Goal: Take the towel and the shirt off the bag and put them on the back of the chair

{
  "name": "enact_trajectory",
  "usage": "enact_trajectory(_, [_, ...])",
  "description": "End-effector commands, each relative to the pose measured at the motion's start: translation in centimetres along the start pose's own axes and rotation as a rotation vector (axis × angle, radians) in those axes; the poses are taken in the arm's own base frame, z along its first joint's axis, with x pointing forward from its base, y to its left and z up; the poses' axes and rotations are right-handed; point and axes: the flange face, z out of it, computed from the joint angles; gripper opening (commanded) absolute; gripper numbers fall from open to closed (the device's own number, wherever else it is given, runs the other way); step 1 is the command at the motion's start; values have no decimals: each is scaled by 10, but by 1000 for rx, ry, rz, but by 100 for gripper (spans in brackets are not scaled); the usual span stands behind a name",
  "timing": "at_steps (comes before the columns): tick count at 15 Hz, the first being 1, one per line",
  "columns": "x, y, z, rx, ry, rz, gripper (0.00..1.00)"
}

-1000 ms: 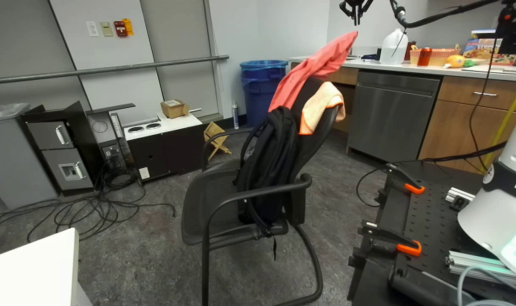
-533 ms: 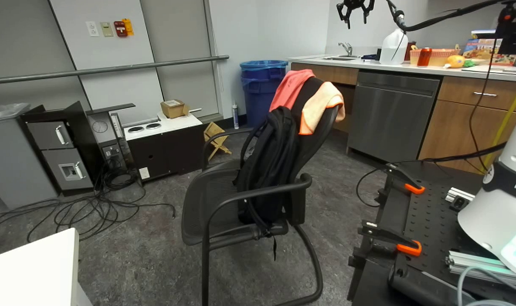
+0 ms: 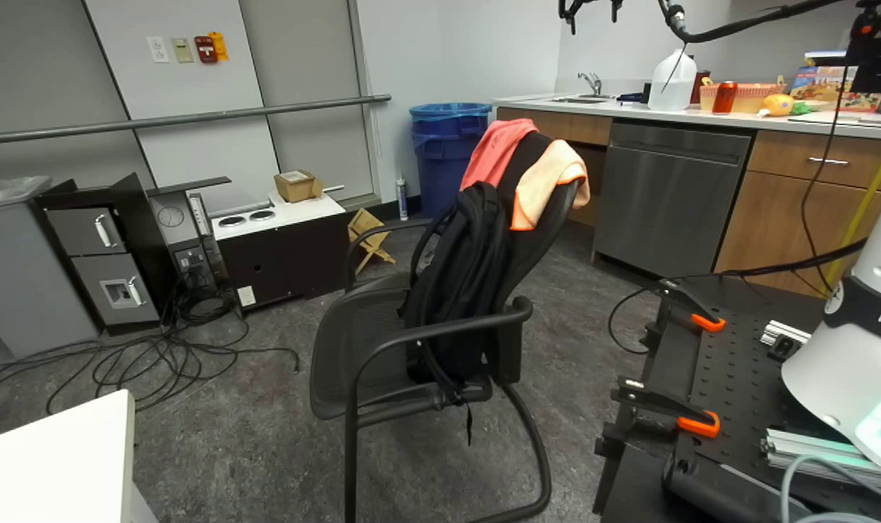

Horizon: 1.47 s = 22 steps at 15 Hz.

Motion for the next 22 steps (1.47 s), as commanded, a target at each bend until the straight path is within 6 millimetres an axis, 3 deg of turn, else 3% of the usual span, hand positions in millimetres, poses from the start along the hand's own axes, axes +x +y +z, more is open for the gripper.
enact_trajectory(1, [-12,-8,-29,84,-18,-42,100])
enact_trajectory(8, [-55,-35,-67,279,-159,-175,100])
enact_trajectory(14, [-85,-42,-108,414,-254,-333,100])
enact_trajectory(20, [-97,-32,-123,456,-287,-415,100])
enact_trajectory(22, [-89,-42,-116,408,-268,-384,100])
